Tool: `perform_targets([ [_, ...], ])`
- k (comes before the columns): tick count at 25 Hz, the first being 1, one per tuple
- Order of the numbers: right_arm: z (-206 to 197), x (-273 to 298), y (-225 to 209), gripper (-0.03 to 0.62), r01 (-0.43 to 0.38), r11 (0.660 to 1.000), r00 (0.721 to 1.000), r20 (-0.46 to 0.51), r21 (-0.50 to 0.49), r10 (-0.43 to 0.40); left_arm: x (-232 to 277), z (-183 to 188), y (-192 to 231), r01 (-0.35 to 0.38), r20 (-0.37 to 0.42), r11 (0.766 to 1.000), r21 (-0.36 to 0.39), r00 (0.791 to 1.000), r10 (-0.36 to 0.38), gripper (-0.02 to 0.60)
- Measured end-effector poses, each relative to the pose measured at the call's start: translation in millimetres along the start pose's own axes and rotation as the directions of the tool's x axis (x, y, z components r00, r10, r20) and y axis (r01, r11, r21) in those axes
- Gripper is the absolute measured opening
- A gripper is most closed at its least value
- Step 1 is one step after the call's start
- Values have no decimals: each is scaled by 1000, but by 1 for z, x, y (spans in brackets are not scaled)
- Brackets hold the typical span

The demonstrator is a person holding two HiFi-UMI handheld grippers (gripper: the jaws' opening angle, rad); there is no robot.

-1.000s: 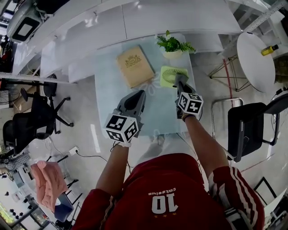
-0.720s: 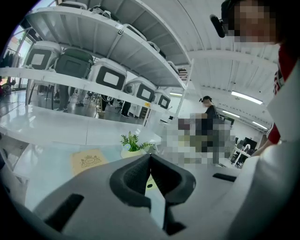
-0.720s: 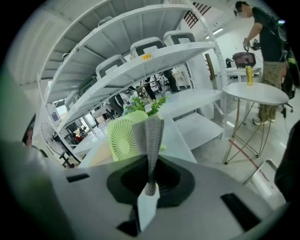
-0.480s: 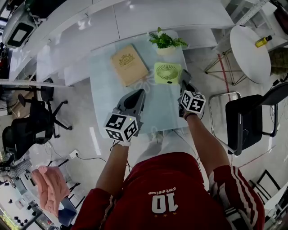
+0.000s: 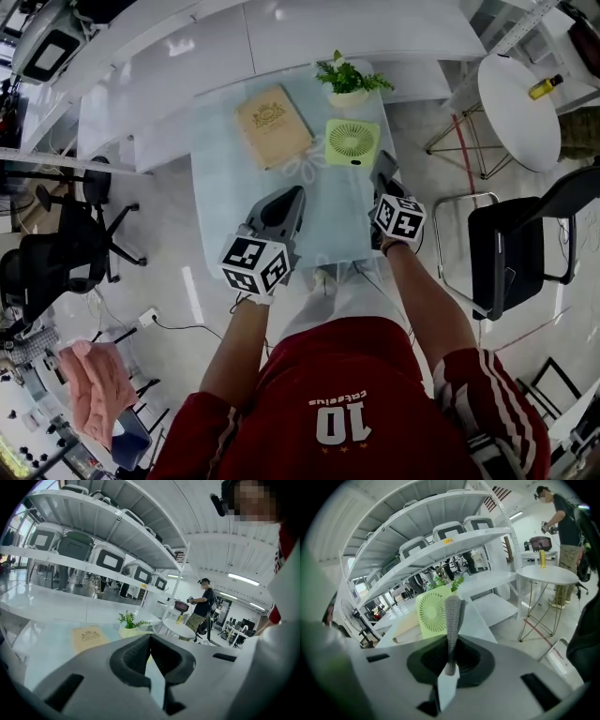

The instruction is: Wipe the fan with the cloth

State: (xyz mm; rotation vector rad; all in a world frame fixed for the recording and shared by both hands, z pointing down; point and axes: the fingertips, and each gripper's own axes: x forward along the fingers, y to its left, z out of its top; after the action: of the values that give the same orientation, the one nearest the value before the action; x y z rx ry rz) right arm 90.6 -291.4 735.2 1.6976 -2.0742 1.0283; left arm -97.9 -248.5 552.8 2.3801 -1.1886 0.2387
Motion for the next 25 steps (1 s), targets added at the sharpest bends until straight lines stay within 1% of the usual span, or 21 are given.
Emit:
perform_targets([
  [7,-19,5,29,20,-47,998,999,-29,-32,46,-23,-10,8,-35,10,999,-16,999,35,0],
  [11,-27,11,46,20,-76,996,996,-48,-51,74,-27,-9,16,-49,15,999,-10,999,49,0],
  [16,-29,23,66,21,-109,991,992,-64,-72,104,-25,-9,24,-59,12,998,4,998,59,0],
  [25,-32,50,94,20,-164,983,983,-103,-85,155,-12,-15,35,-75,-5,997,-28,997,75,0],
])
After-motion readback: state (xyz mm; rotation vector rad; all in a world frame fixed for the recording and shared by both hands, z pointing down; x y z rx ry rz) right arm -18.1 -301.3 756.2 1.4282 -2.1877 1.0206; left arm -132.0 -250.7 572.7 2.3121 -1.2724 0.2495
